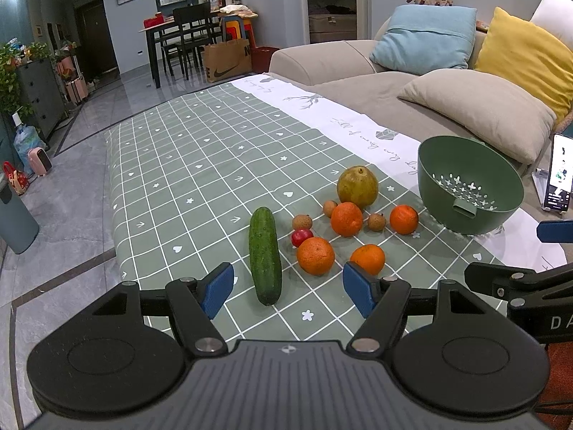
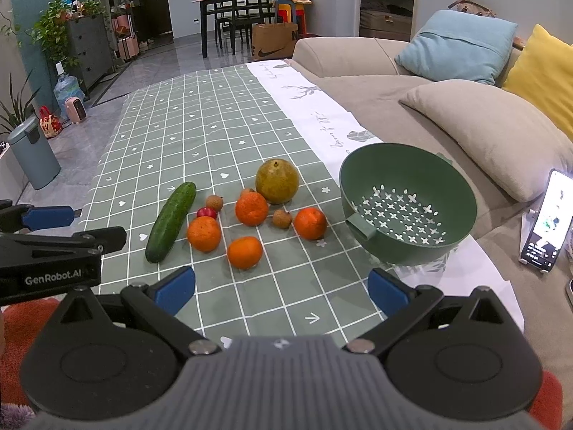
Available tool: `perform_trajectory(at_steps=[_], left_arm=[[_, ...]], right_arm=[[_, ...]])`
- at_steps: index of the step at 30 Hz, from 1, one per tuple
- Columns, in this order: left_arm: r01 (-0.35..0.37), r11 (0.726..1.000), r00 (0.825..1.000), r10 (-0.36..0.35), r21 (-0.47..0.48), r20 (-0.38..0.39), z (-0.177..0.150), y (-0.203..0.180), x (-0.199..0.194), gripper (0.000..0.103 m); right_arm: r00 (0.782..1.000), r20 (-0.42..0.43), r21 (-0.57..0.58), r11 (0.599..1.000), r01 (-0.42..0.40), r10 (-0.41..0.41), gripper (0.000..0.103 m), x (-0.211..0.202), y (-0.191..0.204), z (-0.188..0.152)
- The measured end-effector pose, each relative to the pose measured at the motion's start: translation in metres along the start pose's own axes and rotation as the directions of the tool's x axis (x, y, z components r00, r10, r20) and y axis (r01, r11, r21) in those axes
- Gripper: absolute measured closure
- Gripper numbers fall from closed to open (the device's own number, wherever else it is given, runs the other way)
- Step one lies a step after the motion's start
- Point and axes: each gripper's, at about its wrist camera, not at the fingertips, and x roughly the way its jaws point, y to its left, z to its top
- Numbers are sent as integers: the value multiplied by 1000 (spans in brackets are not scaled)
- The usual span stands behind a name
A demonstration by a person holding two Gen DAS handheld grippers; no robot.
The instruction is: Organize fruits
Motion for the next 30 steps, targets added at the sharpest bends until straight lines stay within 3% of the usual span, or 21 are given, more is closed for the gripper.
perform_trajectory(at_steps=[30], left_arm=[[0,1000,1000,0,3,8,4,3,-10,21]], right_arm=[[1000,-10,-10,1000,9,-9,5,2,3,0]])
